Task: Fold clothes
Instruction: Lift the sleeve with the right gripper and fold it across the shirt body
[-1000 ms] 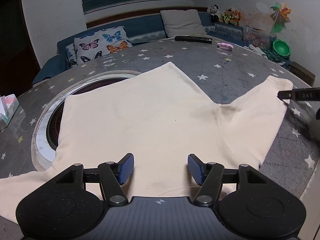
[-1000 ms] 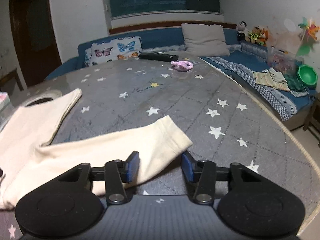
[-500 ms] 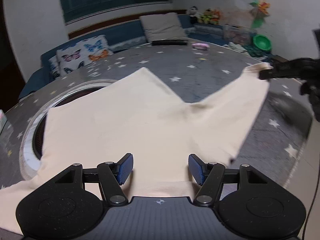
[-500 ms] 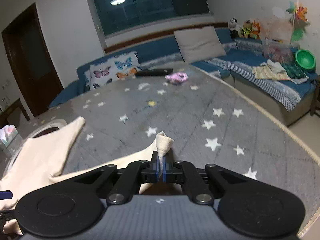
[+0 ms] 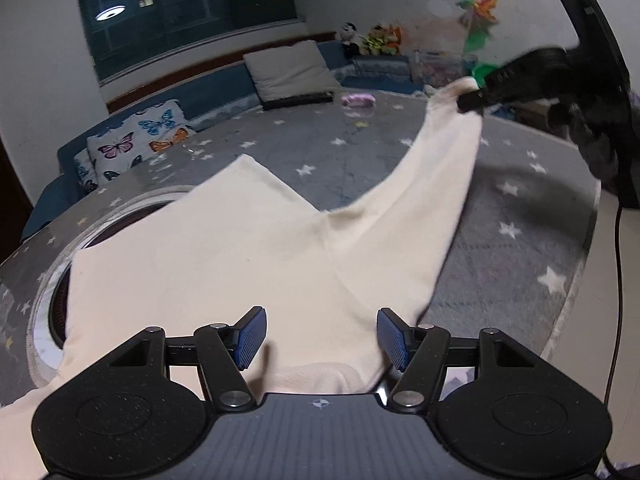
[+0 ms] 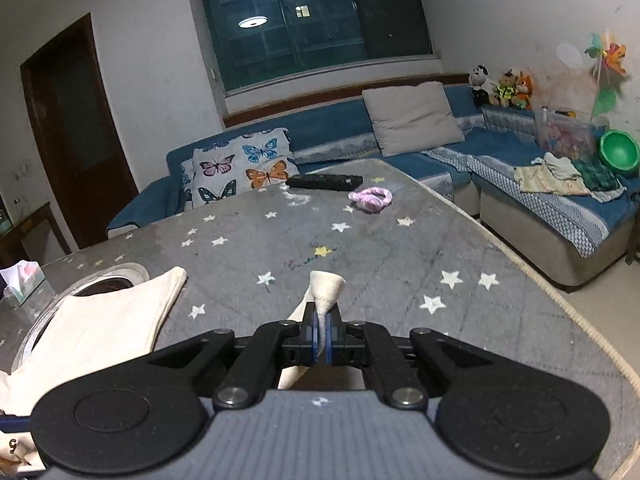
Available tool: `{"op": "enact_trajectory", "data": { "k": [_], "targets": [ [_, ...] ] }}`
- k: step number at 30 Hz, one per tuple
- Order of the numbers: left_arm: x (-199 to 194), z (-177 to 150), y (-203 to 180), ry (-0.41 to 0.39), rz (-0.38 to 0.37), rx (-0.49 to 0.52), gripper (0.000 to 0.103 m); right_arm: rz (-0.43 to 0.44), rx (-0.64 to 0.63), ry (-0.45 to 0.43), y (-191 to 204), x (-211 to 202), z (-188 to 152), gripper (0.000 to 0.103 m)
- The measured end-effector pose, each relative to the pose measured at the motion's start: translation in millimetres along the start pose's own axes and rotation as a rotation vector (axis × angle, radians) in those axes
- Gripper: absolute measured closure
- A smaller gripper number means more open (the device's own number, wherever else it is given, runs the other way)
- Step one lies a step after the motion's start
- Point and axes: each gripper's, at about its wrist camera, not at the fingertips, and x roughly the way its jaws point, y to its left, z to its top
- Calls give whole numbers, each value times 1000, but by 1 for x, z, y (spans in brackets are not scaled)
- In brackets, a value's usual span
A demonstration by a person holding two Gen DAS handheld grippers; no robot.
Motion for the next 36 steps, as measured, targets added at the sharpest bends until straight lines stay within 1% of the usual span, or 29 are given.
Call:
{"op": "enact_trajectory", "data": {
  "k": [3, 8, 13, 17, 19, 24, 30, 32, 36],
  "targets": [
    [3, -4, -5, 4, -1, 17, 39, -6, 9, 11, -1, 1, -2, 100],
    [-4, -4, 3, -22, 2, -9, 38, 10, -8, -15, 7, -7, 8, 100],
    [-16, -8, 17, -44, 13, -43, 38, 27, -59, -30, 26, -14, 19, 100],
    [-26, -23, 30, -32, 23, -65, 38, 58, -116, -48, 49, -23, 32, 100],
    [-31, -30, 34, -30, 20, -73, 38, 80, -151, -57, 65, -27, 40, 100],
    [-42, -42, 39, -56, 1, -94, 39, 164, -248, -70, 118, -37, 53, 100],
    [-54, -53, 48, -89, 1, -142, 38, 291, -374, -65, 192, -41, 51, 100],
    [-60, -58, 53, -96, 15, -161, 38, 334, -415, -64, 217, -42, 51, 100],
    [-71, -67, 63, -105, 44, -198, 38, 429, -491, -6, 266, -31, 28, 100]
  ]
}}
